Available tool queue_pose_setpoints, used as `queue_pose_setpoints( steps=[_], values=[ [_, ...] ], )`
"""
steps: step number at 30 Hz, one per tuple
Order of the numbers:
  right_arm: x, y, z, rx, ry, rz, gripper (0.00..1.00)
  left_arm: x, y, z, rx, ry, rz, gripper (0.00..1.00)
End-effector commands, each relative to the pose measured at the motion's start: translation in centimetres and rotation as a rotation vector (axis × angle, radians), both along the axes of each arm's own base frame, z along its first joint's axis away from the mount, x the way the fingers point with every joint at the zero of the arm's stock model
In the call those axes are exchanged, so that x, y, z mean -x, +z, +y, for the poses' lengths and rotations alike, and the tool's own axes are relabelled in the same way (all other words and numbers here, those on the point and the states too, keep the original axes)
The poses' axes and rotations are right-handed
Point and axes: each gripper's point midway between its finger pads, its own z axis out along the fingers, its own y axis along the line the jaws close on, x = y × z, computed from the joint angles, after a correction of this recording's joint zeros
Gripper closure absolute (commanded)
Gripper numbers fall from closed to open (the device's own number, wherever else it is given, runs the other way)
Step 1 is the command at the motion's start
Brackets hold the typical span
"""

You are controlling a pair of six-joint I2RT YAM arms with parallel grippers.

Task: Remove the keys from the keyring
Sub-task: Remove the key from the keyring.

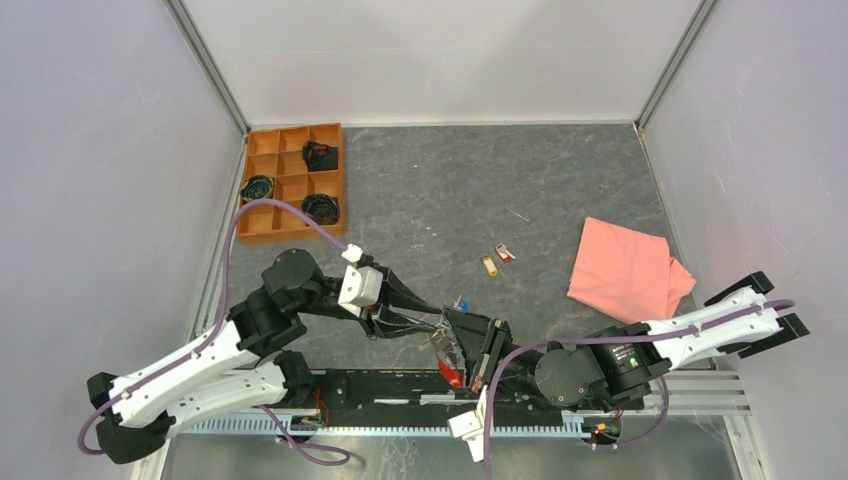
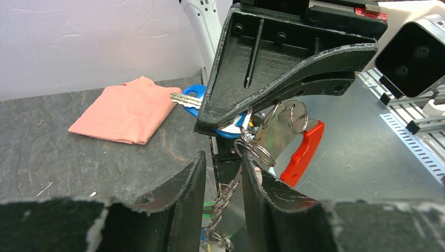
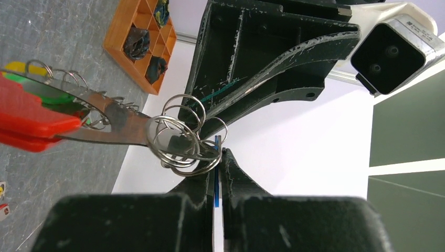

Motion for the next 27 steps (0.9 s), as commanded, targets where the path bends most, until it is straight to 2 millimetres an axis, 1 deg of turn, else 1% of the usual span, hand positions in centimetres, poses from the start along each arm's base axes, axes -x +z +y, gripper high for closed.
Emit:
queue_pose_setpoints(
  steps=[1, 5, 6, 11, 27],
  values=[
    [-0.31, 1.71, -0.38, -0.078, -0.027, 0.007, 1.0, 0.32, 0.61, 0.34, 0.024, -0.003, 0.007, 0.61],
    [-0.35, 1.76, -0.44, -0.081, -0.029, 0.006, 1.0, 0.12, 0.56, 0.37, 0.022, 0.009, -0.001, 0.6],
    [-0.35, 1.69, -0.41, -0.08, -0.03, 0.004, 1.0, 0.15, 0.08, 0.41, 0.003, 0.009, 0.01, 0.6],
    [-0.51, 1.8, -0.57, -0.084, -0.04, 0.003, 1.0, 0.14, -0.28, 0.53, -0.011, 0.014, 0.018, 0.6],
    [-0.43, 1.9, -0.34, -0.09, -0.042, 0.003, 1.0, 0.21, -0.29, 0.87, -0.005, 0.023, 0.016, 0.6]
  ],
)
